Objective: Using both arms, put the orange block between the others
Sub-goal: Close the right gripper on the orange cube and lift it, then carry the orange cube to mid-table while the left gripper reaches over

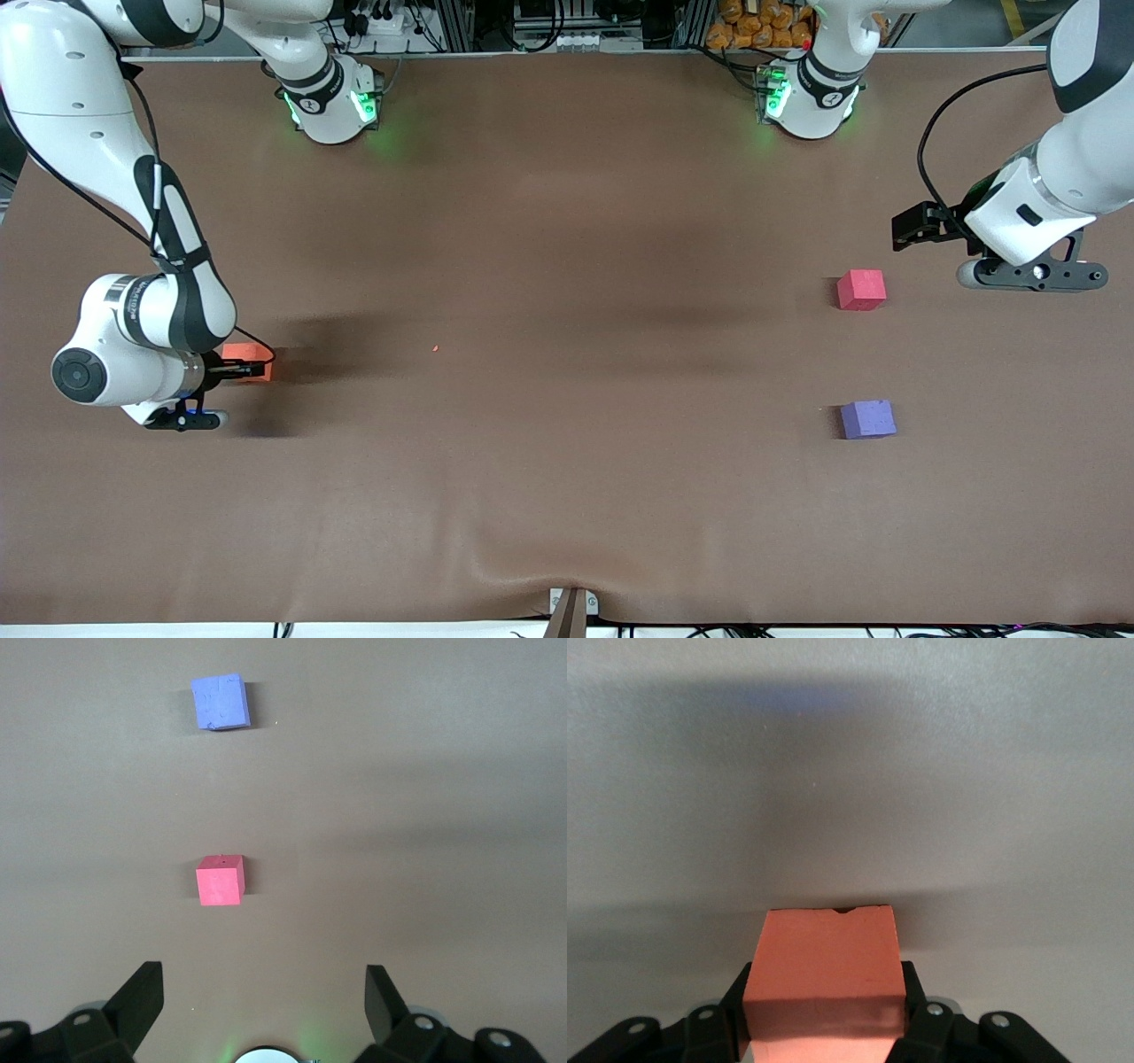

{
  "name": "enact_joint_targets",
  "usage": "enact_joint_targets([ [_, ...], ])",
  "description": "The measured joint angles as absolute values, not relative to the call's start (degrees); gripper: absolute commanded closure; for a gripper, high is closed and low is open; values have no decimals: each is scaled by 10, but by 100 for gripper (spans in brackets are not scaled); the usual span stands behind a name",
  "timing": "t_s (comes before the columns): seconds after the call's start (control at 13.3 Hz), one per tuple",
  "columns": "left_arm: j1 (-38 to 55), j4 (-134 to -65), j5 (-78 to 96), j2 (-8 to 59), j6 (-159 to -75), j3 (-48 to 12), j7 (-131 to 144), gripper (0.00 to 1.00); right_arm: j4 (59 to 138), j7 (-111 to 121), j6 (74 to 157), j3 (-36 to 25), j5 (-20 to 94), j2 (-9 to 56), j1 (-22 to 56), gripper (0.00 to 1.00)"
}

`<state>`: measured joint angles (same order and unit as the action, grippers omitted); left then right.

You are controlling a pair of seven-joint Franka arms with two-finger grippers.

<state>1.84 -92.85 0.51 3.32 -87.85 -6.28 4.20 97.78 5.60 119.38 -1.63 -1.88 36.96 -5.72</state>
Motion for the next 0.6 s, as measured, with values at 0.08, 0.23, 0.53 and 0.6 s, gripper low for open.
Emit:
enact_joint_targets([
  [0.08, 19, -928, 5, 33, -878, -63, 42, 0, 971, 53, 1194, -15, -19, 369, -56, 52],
  [0.23, 19, -928, 5, 33, -878, -63, 42, 0, 938, 35, 1183, -13, -18, 363, -51, 54],
  [0.53, 20, -931, 5, 38, -878, -63, 60, 0, 847, -2, 1099, 10, -13, 330, -29, 52],
  [0.6, 22, -933, 5, 41, -878, -63, 62, 0, 830, -29, 1079, 20, -12, 319, -20, 50],
])
